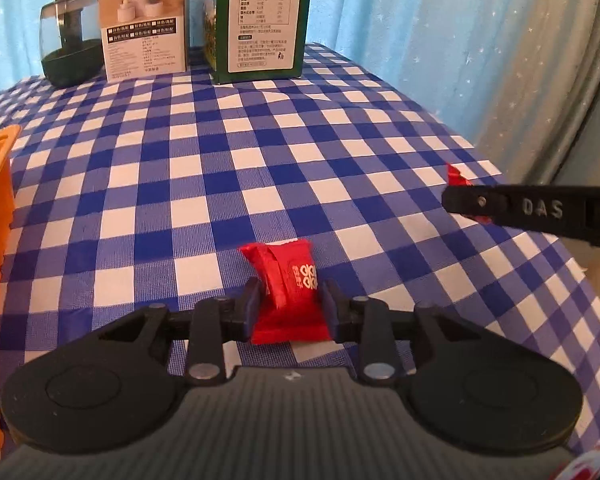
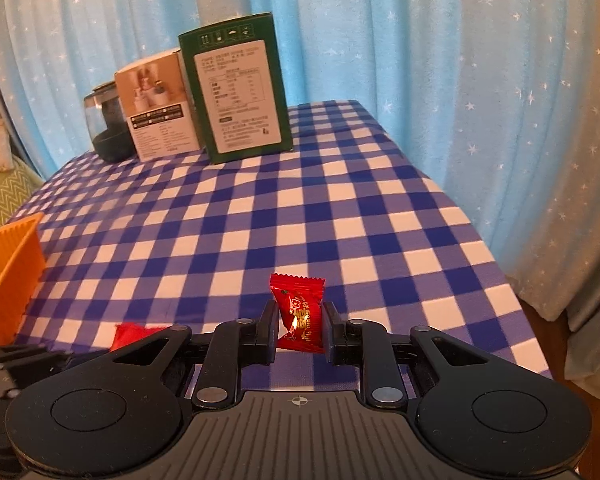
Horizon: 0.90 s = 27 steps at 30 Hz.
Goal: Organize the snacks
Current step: 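Carry both held red candies over to the orange tray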
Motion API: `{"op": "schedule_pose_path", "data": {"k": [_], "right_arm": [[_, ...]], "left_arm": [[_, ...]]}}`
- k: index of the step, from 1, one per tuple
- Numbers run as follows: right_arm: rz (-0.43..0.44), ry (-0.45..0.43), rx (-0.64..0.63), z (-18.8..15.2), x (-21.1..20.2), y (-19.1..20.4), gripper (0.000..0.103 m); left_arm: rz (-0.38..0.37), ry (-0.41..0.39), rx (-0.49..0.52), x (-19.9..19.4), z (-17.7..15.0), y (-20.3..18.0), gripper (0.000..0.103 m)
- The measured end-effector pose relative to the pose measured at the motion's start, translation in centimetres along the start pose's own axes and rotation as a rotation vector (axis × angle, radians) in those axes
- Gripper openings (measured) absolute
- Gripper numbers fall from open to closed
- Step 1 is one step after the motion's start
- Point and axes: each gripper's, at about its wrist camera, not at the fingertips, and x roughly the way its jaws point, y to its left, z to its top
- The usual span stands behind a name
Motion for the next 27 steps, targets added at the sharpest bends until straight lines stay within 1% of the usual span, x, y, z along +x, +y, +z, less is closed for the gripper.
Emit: {"op": "schedule_pose_path", "data": {"k": [4,8,10,16,27], "right_arm": [[-0.011,0.012,-0.006,-0.3,-0.2,0.2,0.022],[-0.021,0.011,0.002,-0.5,-0.6,0.1,0.022],[-0.021,0.008,0.008,-0.7,-1.1,0.2,0.022],[-0.008,-0.010,0.040,-2.0,-3.9,1.7,0.022],[0.021,0.008,0.058,-5.7,-10.7,6.4,0.022]], "left_arm": [[0.029,-0.012,0.030,0.4,0.1,-0.4,0.030],[0.032,-0.002,0.015,-0.3,0.0,0.1,0.025],[0.035,0.000,0.009,-1.1,-0.2,0.4,0.025],[0.043,-0.009,-0.005,-5.2,-1.1,1.4,0.025],[0.044,-0.056,-0.027,-14.7,-4.0,2.9,0.024]]}}
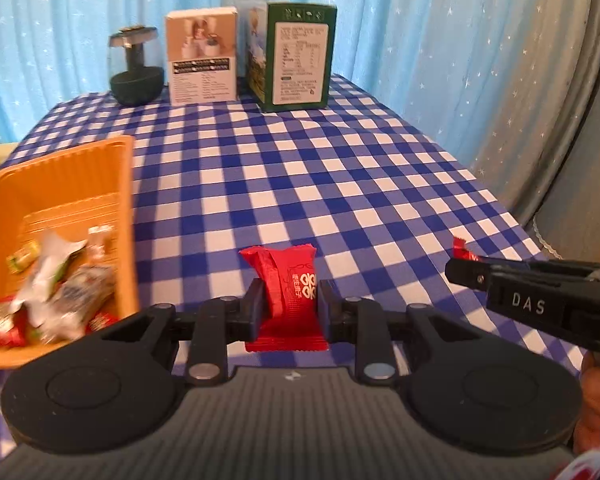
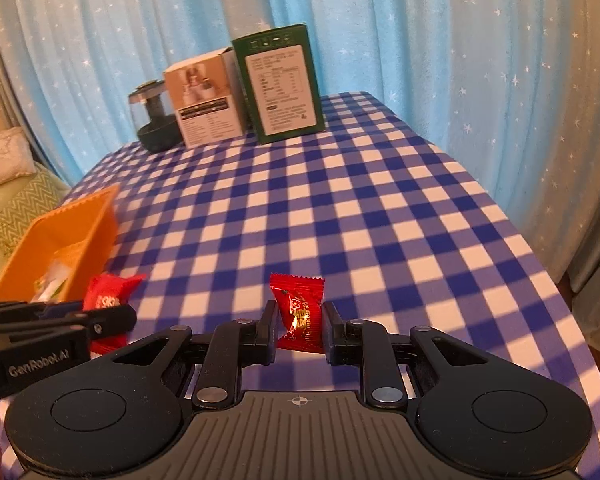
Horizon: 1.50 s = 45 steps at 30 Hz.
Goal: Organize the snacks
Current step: 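Carry both held red candies over to the orange tray, then lower both red candies into the orange tray and open both tools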
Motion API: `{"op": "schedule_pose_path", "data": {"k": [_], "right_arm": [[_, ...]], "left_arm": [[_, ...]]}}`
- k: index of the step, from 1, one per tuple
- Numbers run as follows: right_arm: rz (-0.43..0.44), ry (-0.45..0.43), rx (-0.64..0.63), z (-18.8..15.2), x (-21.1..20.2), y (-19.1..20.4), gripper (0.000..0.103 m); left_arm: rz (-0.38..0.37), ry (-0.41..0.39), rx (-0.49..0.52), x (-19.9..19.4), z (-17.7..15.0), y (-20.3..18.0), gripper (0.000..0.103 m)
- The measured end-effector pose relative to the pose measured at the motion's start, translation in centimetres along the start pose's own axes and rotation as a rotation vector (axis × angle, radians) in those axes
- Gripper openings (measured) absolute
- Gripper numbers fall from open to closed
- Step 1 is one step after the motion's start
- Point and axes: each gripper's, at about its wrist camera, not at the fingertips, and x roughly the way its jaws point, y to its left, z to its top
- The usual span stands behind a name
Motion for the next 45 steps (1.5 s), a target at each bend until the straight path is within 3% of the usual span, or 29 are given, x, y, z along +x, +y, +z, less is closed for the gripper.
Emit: {"op": "schedule_pose_path", "data": {"k": [8,19,45], "right_arm": [[0.029,-0.001,-0.062,-1.5,-4.0,3.9,0.022],[0.102,-0.016,-0.146,-2.2,-6.5,9.4,0.022],[0.210,0.010,-0.239,-2.5,-4.7,15.8,0.022]], "left_arm": [[0.028,-0.036,-0.039,-5.7,-1.3,2.4,0.024],[0.071,-0.064,-0.092,-10.4,-2.8,5.8,0.024],[0.153,-0.078,-0.156,-13.6,-4.0,11.2,0.024]]}}
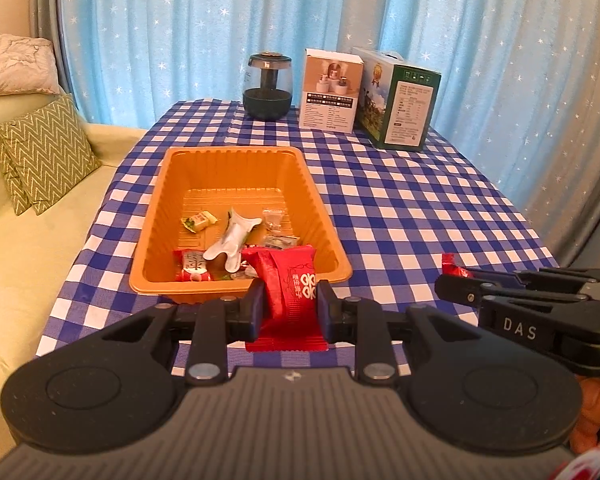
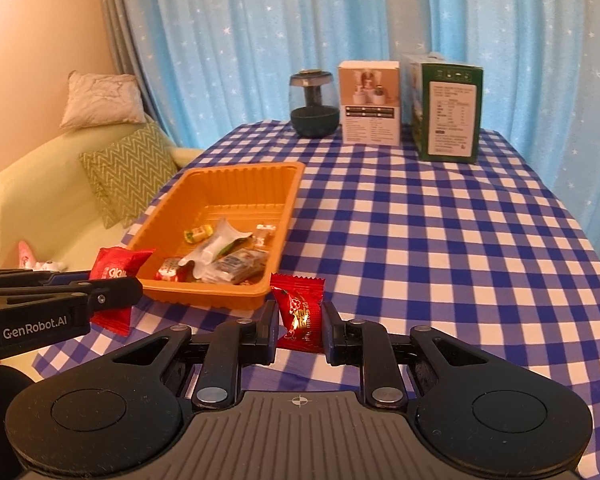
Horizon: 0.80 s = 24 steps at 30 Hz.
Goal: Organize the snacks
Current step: 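Lower both red candies into the orange tray and open both tools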
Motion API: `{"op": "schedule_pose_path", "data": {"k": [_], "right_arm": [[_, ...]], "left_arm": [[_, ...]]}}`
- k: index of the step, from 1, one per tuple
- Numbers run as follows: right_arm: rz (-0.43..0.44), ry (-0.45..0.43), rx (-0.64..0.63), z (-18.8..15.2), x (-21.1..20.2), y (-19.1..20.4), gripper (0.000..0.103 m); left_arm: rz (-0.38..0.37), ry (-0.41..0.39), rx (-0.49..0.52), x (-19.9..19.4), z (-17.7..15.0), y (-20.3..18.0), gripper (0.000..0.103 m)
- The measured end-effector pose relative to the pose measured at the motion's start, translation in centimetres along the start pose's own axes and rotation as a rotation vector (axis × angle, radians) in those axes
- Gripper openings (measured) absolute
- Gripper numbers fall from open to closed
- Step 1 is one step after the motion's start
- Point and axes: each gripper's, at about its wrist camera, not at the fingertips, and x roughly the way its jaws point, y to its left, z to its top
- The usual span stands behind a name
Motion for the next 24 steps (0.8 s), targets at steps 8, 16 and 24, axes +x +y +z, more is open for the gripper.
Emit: {"op": "schedule_pose_path", "data": {"k": [8,16,24], "right_arm": [[0.023,0.004,-0.018,0.7,1.2,1.1,0.022],[0.041,0.006,-0.038,1.2,2.3,2.2,0.022],[0.055,0.011,-0.046,2.0,3.9,2.8,0.022]], "left_arm": [[0.015,0.001,-0.011,0.1,0.4,1.3,0.024],[0.025,0.001,-0.022,0.5,0.9,2.6,0.024],[0.036,0.001,-0.028,1.3,1.8,3.9,0.024]]}}
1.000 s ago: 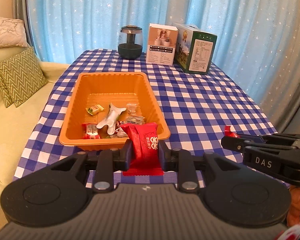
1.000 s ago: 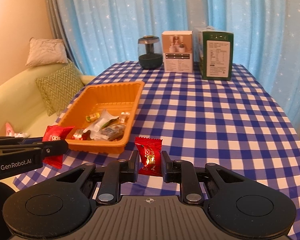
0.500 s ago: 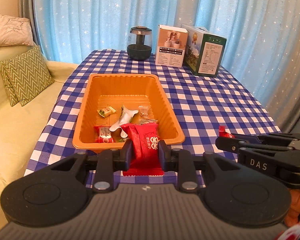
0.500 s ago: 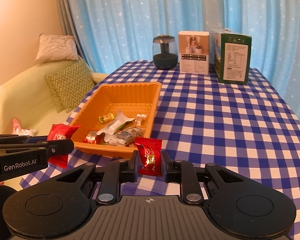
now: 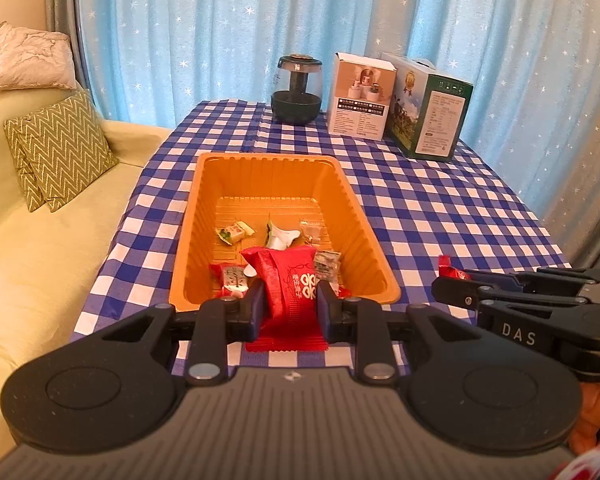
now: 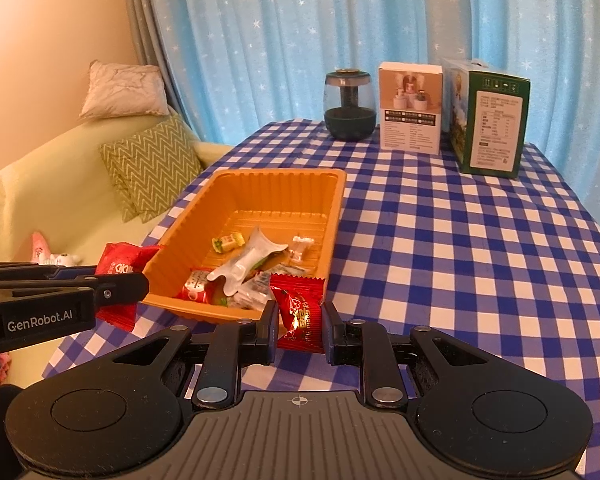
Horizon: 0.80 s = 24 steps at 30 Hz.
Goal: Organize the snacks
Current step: 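Lower both red candies into the orange tray and open both tools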
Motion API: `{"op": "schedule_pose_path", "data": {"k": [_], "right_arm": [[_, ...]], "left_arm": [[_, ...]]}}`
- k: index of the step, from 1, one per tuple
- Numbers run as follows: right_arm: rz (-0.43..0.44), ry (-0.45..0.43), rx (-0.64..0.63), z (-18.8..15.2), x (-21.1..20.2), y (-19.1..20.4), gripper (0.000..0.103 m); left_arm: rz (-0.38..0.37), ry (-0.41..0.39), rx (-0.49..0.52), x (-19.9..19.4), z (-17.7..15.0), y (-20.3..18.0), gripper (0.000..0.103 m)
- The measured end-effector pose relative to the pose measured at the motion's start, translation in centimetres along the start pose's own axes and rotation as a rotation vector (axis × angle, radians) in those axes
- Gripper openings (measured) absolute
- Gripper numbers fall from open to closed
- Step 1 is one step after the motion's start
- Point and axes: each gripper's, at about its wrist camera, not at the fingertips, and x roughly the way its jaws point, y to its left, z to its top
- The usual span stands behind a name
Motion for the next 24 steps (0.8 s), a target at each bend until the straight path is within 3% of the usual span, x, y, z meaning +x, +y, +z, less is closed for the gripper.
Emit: {"op": "schedule_pose_path", "data": {"k": [24], "right_arm": [[0.035,0.012,-0.021,3.5,5.5,0.9,0.022]], "left_arm": [[0.005,0.008,0.011,3.6,3.3,2.9,0.024]]}}
